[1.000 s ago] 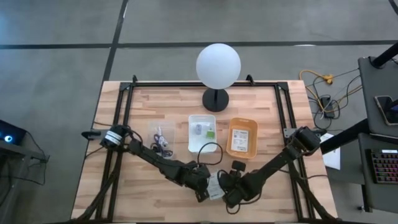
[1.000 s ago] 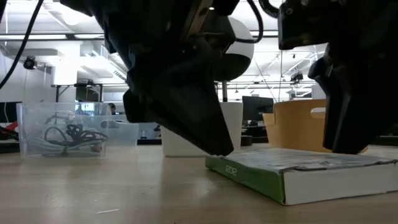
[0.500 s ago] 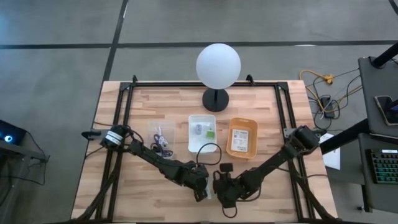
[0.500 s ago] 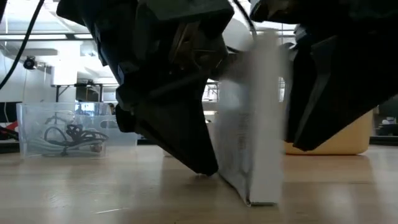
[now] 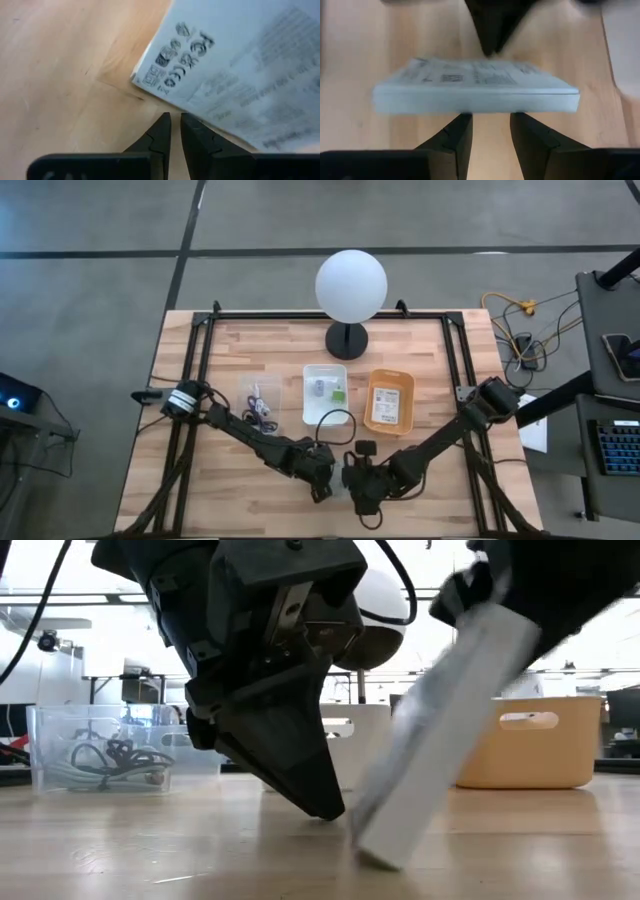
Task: Pick and place items into bin
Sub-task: Put the white card reader box into the yellow bin
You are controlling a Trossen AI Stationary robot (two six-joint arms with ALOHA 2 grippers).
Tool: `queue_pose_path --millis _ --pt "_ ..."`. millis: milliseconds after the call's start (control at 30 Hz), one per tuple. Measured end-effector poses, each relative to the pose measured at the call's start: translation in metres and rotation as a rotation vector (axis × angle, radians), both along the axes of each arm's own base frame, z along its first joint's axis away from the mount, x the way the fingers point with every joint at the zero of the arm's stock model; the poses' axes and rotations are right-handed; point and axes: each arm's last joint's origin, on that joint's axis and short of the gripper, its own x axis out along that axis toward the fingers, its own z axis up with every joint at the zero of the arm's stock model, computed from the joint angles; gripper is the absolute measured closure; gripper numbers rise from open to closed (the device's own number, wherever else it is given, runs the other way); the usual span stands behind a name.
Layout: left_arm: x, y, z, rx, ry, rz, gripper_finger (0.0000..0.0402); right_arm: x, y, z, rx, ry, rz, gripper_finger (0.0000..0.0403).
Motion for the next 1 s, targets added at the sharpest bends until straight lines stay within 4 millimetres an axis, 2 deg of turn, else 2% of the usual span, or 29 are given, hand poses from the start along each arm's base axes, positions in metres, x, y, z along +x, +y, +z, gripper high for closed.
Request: queue_pose_path --millis 333,500,767,1000 --pt "0.001 0.001 0.000 -0.004 -0.018 0.004 0.0375 0.004 -0.004 -0.003 -0.045 -0.022 0.001 0.0284" --pt "0.005 -0.001 0.004 -0.024 -0.075 0.004 0.0375 0.012 -0.004 0.003 -0.059 -0.085 0.008 0.0284" --pt "0.005 -0.001 0.004 -0.013 -0.079 0.008 0.0375 0.015 -0.007 0.007 -0.060 -0.087 0.003 0.0284" --pt "0.004 -0.001 0.004 -0.014 -0.080 0.007 0.0375 0.013 -0.007 0.008 -0.125 -0.053 0.084 0.0284"
